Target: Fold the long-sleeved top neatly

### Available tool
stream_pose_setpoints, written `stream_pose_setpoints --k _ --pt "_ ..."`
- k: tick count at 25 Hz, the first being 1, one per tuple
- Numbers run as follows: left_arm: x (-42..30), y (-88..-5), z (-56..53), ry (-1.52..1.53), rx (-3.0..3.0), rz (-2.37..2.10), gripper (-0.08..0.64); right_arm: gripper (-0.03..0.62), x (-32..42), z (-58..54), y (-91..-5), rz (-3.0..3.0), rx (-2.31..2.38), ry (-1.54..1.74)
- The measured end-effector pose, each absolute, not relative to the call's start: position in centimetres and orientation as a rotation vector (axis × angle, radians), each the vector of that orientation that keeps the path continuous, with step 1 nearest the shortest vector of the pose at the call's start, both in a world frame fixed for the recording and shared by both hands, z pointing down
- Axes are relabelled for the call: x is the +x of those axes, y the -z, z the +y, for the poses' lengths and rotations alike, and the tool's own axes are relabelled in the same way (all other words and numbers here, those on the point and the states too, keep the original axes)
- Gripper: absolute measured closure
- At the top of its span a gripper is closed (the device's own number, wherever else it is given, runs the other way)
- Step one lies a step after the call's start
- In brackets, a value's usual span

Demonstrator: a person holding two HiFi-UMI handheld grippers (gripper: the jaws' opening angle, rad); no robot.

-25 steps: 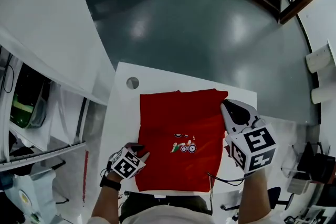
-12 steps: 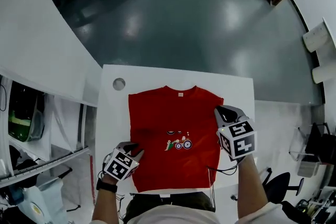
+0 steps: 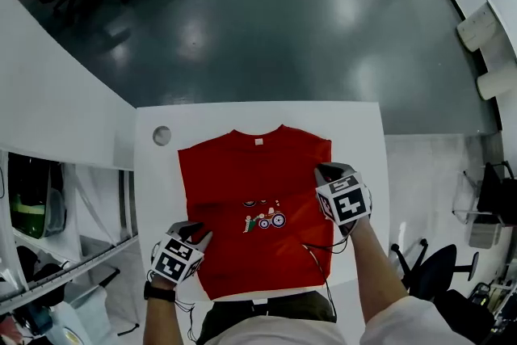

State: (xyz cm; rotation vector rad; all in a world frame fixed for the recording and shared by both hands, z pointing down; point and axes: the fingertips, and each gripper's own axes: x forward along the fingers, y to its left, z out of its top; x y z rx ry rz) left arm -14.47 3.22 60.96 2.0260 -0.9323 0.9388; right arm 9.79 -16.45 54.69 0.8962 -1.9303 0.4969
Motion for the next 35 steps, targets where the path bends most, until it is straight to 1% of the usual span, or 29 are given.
stream_pose_setpoints --k 5,9,14,20,22,28,35 --pt "-14.0 -61.2 2.9 -0.954 2.024 -0.918 0.448 0.571 11.2 -16.4 -58.2 -1.868 0.885 -0.535" --pt "-14.0 -61.4 2.7 -0.961 2.017 -0.917 0.448 0.559 11.9 -16.2 -59.4 -1.842 0.864 -0.533" --pt "-13.9 -60.7 1.7 -0.962 2.029 -0.924 0.448 0.534 11.8 -16.2 -59.1 -1.870 0.837 -0.556" --pt "-13.9 -59.0 -0.5 -0.893 2.061 -0.965 0.448 0.506 12.1 -16.1 -58.1 -1.890 0.807 -0.560" --pt "-14.1 -59.0 -0.8 -0.894 2.058 -0.970 0.448 0.486 12.5 -16.0 -57.9 -1.889 0.806 -0.560" --pt "-14.3 -60.1 0.6 -0.932 2.037 -0.949 0.448 0.472 13.6 -14.3 -57.3 -1.908 0.799 -0.573" --pt "-14.1 -60.0 3.1 -0.937 2.080 -0.929 0.448 0.468 14.7 -9.0 -57.5 -1.883 0.803 -0.572"
